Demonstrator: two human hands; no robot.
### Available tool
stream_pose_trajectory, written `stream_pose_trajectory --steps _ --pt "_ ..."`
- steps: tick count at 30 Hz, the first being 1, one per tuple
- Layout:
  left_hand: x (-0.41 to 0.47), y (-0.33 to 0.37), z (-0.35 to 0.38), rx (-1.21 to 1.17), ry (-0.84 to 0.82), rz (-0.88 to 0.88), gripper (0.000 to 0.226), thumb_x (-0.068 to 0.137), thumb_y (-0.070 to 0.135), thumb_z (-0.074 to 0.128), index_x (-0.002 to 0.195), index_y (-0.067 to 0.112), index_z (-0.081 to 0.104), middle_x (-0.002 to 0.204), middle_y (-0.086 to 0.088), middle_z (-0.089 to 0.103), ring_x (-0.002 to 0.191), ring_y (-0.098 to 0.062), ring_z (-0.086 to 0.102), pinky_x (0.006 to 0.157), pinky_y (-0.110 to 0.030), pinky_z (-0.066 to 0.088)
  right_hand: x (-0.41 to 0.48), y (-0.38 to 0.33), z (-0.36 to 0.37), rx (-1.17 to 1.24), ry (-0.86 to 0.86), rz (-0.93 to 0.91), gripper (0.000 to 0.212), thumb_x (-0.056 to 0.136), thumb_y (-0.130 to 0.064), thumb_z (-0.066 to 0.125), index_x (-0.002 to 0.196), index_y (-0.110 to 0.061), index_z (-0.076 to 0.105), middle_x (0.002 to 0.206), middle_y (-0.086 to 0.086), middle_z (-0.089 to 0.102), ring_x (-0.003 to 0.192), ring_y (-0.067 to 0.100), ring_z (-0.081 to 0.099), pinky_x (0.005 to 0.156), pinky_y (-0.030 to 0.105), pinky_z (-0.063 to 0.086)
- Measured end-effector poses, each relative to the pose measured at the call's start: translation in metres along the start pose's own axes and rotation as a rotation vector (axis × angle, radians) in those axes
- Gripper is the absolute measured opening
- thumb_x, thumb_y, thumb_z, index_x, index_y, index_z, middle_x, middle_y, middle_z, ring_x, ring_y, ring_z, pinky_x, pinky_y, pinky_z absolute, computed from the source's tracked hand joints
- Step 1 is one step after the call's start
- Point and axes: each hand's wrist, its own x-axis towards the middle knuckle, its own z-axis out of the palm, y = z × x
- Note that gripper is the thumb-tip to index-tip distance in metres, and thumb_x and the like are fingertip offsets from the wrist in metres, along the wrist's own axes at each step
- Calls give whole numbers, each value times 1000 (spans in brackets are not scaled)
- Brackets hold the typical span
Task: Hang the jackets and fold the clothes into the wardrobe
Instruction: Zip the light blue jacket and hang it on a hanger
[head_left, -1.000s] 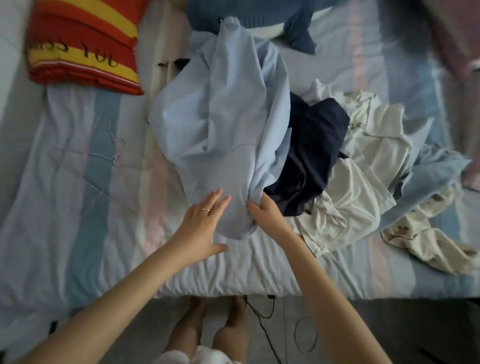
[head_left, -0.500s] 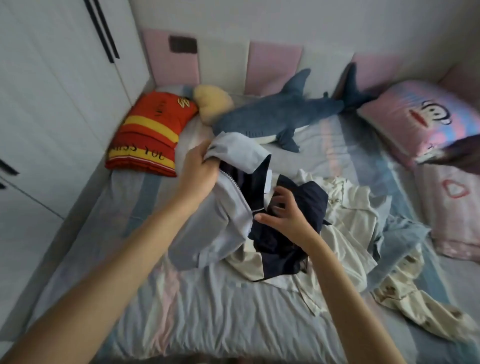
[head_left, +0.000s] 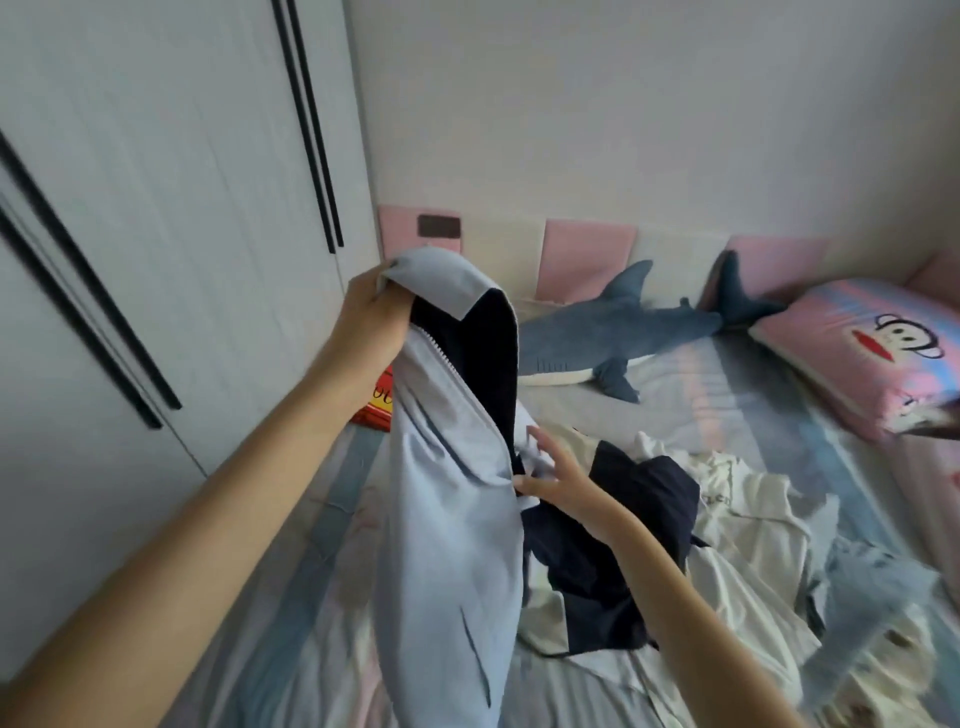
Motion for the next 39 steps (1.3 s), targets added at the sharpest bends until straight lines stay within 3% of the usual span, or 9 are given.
stream_pose_trajectory --steps 4,9,15,19,22,27,33,37,39 --pt "-18 7 -2 134 -66 55 28 96 -4 35 95 12 58 78 1 60 67 7 52 61 -8 39 22 18 41 -326 -37 -20 103 57 -73 69 144 -45 21 137 3 40 119 20 46 102 41 43" --pt "-36 -4 -20 99 -7 -72 26 98 8 40 112 5 61 94 2 61 85 -10 56 75 -21 45 -6 8 90 -205 55 -3 72 74 -25 81 122 -13 28 109 3 40 87 9 49 70 16 48" --pt "-56 0 -31 145 18 -42 24 96 4 39 101 12 61 90 -1 60 77 -8 55 70 -21 44 -5 -20 141 45 49 28 46 82 -44 70 114 -15 51 121 3 51 108 17 54 73 18 48" --pt "-59 0 -61 101 124 21 34 93 0 37 85 21 63 76 9 62 63 11 57 63 -7 42 -10 -28 115 92 -50 -38 14 91 -20 64 96 -7 63 97 10 68 79 14 66 69 23 56" --pt "-58 -11 -94 135 236 -50 24 92 6 37 77 17 53 68 -1 50 62 -11 48 56 -23 38 -16 -38 77 -71 -76 -120 23 90 -15 65 76 3 65 71 8 64 64 16 62 65 29 53" --pt "-61 -26 -121 140 321 -110 25 87 7 40 70 -4 54 63 -5 52 62 -11 47 58 -22 34 -4 -71 5 -56 442 -372 38 92 -10 60 55 -15 52 46 -12 48 45 -1 42 50 15 33" --pt "-74 -40 -84 210 197 -120 29 76 16 40 76 -4 61 75 -8 51 73 -14 45 62 -26 33 0 8 24 -579 61 50 40 100 -32 47 82 1 60 74 9 57 72 21 53 65 31 39" --pt "-73 -42 -94 252 175 -166 18 80 13 45 66 2 48 65 -7 37 62 -15 33 50 -27 21 -25 -32 1 -286 164 148 36 99 -36 47 82 -9 63 85 11 65 87 24 61 77 29 43" --pt "-66 -39 -98 133 338 -285 11 82 8 49 71 10 50 68 -9 39 64 -19 34 50 -27 21 -41 -73 -17 182 15 152 37 93 -43 55 101 -9 69 103 12 71 96 23 66 87 31 47"
